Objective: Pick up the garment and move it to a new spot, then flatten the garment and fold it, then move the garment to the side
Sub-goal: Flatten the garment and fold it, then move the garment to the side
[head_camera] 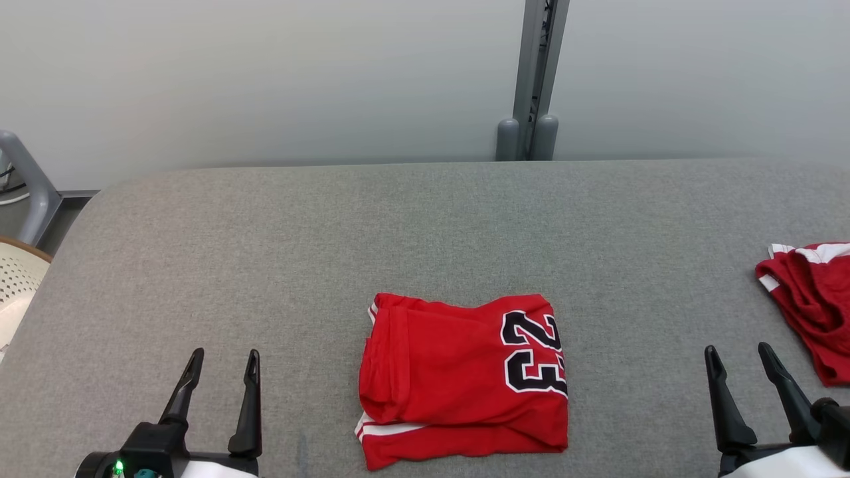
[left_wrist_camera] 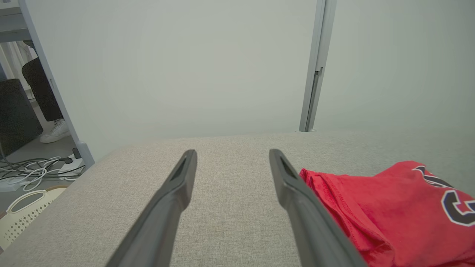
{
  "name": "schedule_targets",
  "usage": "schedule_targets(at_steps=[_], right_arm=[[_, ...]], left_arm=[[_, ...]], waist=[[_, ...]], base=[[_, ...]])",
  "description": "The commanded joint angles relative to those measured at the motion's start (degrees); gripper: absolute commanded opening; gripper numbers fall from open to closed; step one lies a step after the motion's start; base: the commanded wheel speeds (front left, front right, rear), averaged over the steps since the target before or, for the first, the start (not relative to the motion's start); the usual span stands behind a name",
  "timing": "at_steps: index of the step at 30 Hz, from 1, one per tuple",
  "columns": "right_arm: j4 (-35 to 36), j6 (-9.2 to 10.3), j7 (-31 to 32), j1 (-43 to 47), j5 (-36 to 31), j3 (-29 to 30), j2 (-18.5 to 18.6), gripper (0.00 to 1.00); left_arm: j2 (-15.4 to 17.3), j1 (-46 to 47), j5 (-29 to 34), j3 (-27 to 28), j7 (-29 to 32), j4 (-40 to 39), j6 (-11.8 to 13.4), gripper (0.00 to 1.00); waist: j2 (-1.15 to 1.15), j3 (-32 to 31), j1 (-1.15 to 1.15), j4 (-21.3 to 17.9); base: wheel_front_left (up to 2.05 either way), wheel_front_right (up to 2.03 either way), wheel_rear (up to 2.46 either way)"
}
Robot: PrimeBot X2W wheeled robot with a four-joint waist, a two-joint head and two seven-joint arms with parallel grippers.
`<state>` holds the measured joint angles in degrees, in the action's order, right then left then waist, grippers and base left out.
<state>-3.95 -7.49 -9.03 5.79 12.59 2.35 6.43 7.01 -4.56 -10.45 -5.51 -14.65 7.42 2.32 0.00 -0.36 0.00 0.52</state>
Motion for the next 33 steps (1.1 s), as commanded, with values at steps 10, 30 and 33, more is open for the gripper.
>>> schedule_targets(at_steps=[10,30,33], right_arm=[[2.23,-0.01,1.01,1.18,-0.97,0.47,-0.58,1.00],[2.12,-0.01,0.94,0.32,-1.25,0.39,-0.72,1.00],[1.74,-0.01,1.33,-0.16,-1.14,0.57,-0.51,1.00]], left_arm=[[0.79,-0.70,-0.64,-0.35,0.76,-0.31,0.28,1.00],[1.47,0.56,-1.08,-1.20,1.80,0.55,1.09,1.00],[1.53,1.61,-0.99,-1.60,1.99,0.32,0.98,1.00]], waist=[[0.00,-0.01,0.00,0.12],[0.00,0.15,0.00,0.87],[0.00,0.97,0.00,1.73]], base=[[0.00,0.00,0.00],[0.00,0.00,0.00],[0.00,0.00,0.00]])
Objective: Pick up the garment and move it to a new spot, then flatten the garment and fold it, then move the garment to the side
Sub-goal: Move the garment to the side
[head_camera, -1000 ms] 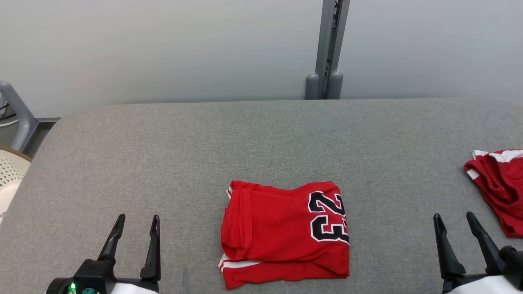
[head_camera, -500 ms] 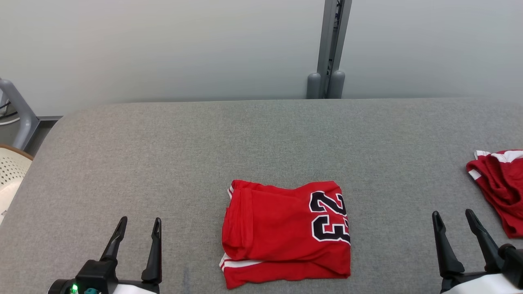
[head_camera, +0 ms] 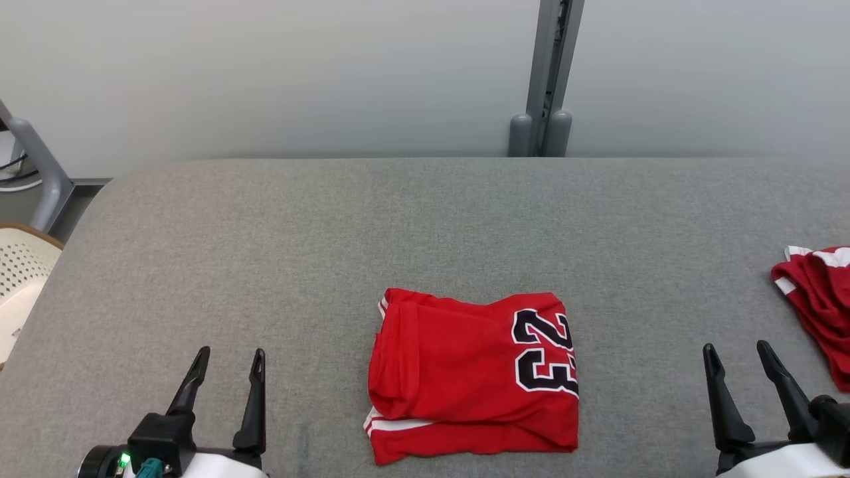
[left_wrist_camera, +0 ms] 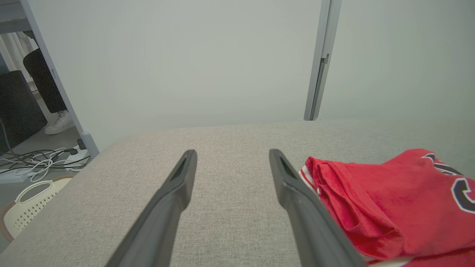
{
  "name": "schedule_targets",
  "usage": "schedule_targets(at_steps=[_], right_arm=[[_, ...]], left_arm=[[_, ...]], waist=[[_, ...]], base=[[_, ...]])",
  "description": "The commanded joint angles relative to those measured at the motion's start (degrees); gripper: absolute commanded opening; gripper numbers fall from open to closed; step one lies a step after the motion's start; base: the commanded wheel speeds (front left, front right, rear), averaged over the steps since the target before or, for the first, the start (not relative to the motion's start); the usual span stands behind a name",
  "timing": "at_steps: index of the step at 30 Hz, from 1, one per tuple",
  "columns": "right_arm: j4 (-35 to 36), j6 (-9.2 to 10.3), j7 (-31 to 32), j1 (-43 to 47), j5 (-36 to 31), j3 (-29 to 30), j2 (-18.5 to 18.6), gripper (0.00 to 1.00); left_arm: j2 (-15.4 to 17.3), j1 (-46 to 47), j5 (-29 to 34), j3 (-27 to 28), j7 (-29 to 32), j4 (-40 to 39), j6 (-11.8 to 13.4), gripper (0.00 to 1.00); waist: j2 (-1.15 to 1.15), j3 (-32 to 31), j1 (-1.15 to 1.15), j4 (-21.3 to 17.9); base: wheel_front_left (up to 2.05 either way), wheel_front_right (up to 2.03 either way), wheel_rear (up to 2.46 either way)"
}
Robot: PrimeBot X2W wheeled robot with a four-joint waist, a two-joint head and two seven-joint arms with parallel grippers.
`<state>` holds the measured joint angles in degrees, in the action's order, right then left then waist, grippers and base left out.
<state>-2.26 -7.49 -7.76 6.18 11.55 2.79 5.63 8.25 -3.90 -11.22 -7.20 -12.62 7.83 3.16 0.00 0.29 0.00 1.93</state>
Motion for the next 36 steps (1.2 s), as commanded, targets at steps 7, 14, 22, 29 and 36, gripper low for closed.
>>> schedule_targets(at_steps=[7,14,22,29,36], right_arm=[[-6.98,-0.01,-0.65,-4.74,2.03,-3.35,1.29,1.00],[-20.16,-0.01,-2.16,-10.60,5.14,-10.44,0.95,1.00],[-33.66,-0.02,0.36,-16.20,10.47,-18.42,0.67,0.00],[-34.65,-0.01,-3.49,-19.17,12.27,-21.61,2.25,0.00],[-32.00,0.00,-5.31,-21.38,12.11,-23.87,6.69,0.00]], left_arm=[[-0.64,5.17,0.31,-1.85,-0.56,0.06,-0.70,1.00],[-1.63,8.72,0.48,-3.41,-1.47,1.78,-1.36,1.00],[-1.99,10.13,0.23,-3.73,-2.15,3.25,-1.16,1.00],[-1.38,10.05,0.88,-3.33,-2.39,2.68,-0.34,1.00],[-0.81,9.30,1.48,-3.04,-2.55,0.49,0.08,1.00]], waist=[[0.00,4.24,0.00,4.61],[0.00,6.57,0.00,8.90],[0.00,7.12,0.00,10.00],[0.00,7.20,0.00,7.28],[0.00,7.90,0.00,-0.37]], base=[[0.00,0.00,0.00],[0.00,0.00,0.00],[0.00,0.00,0.00],[0.00,0.00,0.00],[0.00,0.00,0.00]])
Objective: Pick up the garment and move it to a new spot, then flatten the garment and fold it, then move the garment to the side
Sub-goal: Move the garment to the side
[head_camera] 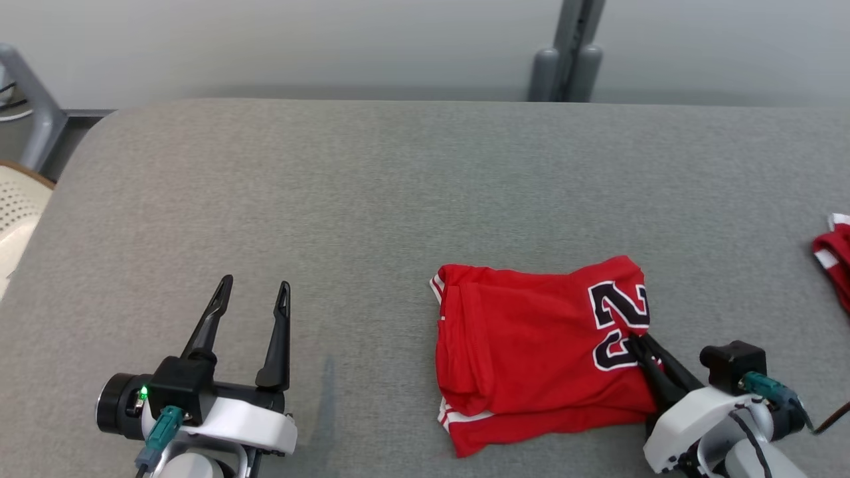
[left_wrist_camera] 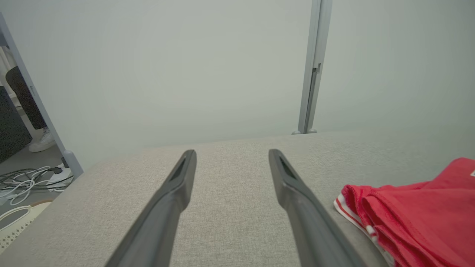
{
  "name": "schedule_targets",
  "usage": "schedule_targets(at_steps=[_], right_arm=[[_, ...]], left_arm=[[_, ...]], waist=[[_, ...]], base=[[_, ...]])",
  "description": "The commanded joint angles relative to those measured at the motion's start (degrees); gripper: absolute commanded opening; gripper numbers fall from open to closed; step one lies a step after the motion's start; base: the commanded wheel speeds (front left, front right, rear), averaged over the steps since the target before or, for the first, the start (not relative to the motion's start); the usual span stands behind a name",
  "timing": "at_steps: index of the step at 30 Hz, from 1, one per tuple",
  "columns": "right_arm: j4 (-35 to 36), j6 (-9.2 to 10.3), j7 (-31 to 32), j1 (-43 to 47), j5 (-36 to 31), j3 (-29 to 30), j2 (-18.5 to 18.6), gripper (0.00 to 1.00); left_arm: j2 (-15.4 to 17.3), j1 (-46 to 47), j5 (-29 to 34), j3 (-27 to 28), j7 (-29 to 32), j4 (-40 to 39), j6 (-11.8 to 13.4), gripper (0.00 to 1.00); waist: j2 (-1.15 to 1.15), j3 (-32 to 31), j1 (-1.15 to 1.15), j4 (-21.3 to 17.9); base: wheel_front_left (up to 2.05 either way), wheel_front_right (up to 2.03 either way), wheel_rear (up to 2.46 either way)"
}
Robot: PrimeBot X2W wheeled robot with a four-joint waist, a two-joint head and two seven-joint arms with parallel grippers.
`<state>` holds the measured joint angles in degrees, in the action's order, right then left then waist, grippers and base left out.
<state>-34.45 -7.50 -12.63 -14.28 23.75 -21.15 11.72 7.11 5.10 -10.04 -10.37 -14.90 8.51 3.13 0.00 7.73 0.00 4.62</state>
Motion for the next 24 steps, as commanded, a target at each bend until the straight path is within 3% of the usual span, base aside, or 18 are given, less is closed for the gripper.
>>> schedule_targets(at_steps=[1,7,12,17,24], right_arm=[[0.49,0.01,-0.42,-1.32,0.16,0.11,1.08,0.00],[1.94,0.01,0.27,-6.09,0.07,0.65,4.34,0.00],[1.15,0.01,0.11,-12.43,1.56,3.49,8.07,0.00],[-3.13,0.01,-1.01,-18.60,2.16,8.20,13.05,0.00],[-10.45,0.01,-2.34,-24.24,0.10,14.66,20.32,0.00]], left_arm=[[0.41,0.44,0.39,-0.03,-0.27,-0.46,0.03,1.00],[0.82,2.42,1.07,-0.73,-0.28,-2.09,-0.27,1.00],[0.34,5.77,1.87,-2.50,0.06,-3.32,-0.69,1.00],[0.14,9.46,2.97,-4.38,0.57,-4.19,-1.37,1.00],[0.47,13.32,4.46,-6.48,1.19,-6.16,-2.09,1.00]], waist=[[0.00,0.71,0.00,-4.37],[0.00,3.01,0.00,-12.25],[0.00,6.57,0.00,-16.63],[0.00,10.63,0.00,-18.03],[0.00,16.95,0.00,-16.37]], base=[[0.00,0.00,0.00],[0.00,0.00,0.00],[0.00,0.00,0.00],[0.00,0.00,0.00],[0.00,0.00,0.00]])
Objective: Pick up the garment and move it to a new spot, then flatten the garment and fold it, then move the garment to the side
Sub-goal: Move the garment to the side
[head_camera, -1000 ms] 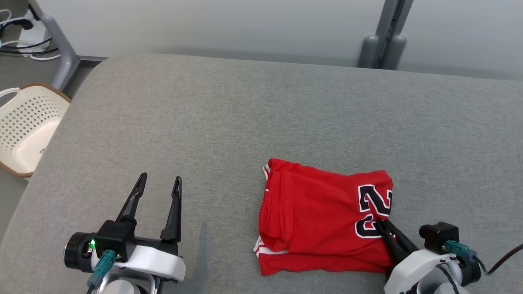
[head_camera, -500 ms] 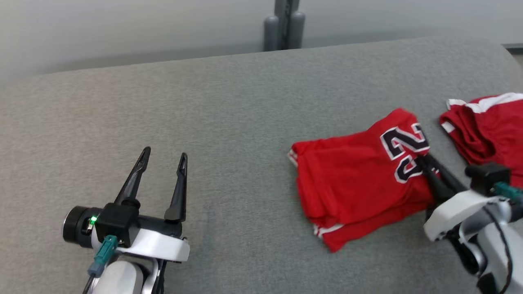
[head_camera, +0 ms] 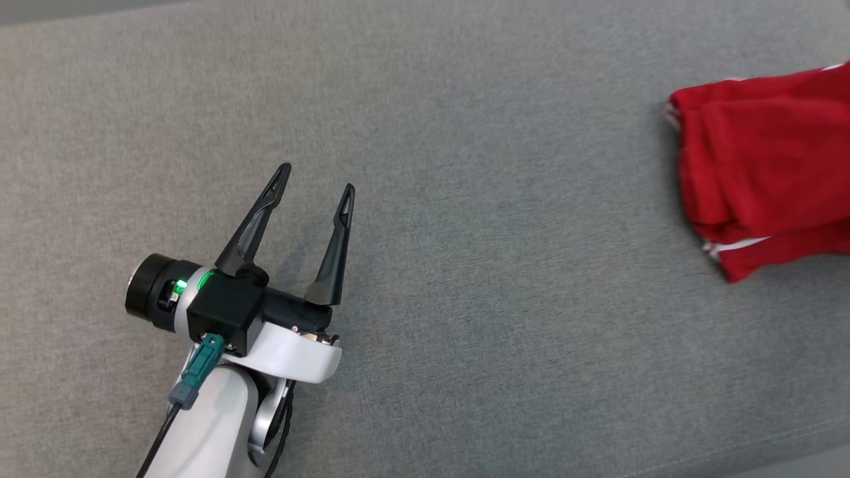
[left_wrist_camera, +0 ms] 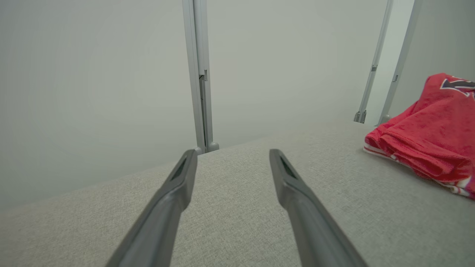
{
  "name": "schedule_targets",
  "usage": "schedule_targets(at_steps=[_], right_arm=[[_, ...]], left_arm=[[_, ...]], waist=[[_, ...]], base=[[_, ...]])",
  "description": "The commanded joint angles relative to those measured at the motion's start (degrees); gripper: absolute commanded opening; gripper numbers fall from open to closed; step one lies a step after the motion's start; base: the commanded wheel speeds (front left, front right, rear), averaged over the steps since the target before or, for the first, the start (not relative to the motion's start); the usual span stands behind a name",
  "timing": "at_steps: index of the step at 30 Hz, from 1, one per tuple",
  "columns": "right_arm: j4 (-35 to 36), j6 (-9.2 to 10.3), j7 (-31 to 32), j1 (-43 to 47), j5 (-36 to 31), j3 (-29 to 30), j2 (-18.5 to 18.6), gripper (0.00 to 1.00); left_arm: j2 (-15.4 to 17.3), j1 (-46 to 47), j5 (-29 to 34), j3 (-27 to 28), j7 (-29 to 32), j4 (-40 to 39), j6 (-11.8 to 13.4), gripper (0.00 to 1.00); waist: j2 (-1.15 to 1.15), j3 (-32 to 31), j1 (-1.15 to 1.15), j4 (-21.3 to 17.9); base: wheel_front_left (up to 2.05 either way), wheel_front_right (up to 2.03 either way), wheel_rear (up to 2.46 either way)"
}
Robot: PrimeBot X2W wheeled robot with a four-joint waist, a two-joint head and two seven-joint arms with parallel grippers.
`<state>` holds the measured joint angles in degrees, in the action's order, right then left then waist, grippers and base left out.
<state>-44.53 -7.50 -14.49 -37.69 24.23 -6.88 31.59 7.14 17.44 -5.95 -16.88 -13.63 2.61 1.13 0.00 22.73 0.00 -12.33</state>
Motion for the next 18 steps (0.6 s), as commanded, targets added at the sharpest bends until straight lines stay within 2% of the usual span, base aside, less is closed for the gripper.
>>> schedule_targets(at_steps=[1,7,8,9,10,11,18], right_arm=[[-1.04,0.01,-0.51,-1.43,-0.96,1.11,0.87,0.00],[-6.49,0.01,-0.73,-3.84,-3.29,4.09,2.05,0.00],[-7.27,0.01,-0.76,-4.16,-3.79,4.32,1.88,0.14],[-7.70,0.01,-0.79,-4.40,-4.12,4.76,1.52,0.45],[-8.39,0.01,-0.81,-4.43,-4.82,5.58,1.42,0.82],[-8.88,0.01,-0.81,-4.28,-5.15,6.20,0.84,1.00],[-8.47,0.01,-0.81,-0.18,-7.03,11.41,-3.11,1.00]], left_arm=[[0.55,1.16,0.44,-0.11,-0.01,-0.54,-0.17,1.00],[0.89,1.85,0.83,-0.83,0.16,-1.20,-0.44,1.00],[1.02,1.85,0.81,-0.84,0.18,-1.29,-0.43,1.00],[1.18,1.82,0.77,-0.79,0.22,-1.40,-0.39,1.00],[1.37,1.64,0.73,-0.66,0.20,-1.42,-0.23,1.00],[1.58,1.31,0.75,-0.61,0.30,-1.35,-0.07,1.00],[2.86,-1.42,-0.08,-0.03,0.54,-0.78,0.41,1.00]], waist=[[0.00,2.51,0.00,0.75],[0.00,4.03,0.00,1.72],[0.00,4.14,0.00,1.77],[0.00,4.23,0.00,1.73],[0.00,4.17,0.00,1.53],[0.00,3.94,0.00,1.29],[0.00,0.90,0.00,-0.46]], base=[[0.00,0.00,0.00],[0.00,0.00,0.00],[0.00,0.00,0.00],[0.00,0.00,0.00],[0.00,0.00,0.00],[0.00,0.00,0.00],[0.00,0.00,0.00]])
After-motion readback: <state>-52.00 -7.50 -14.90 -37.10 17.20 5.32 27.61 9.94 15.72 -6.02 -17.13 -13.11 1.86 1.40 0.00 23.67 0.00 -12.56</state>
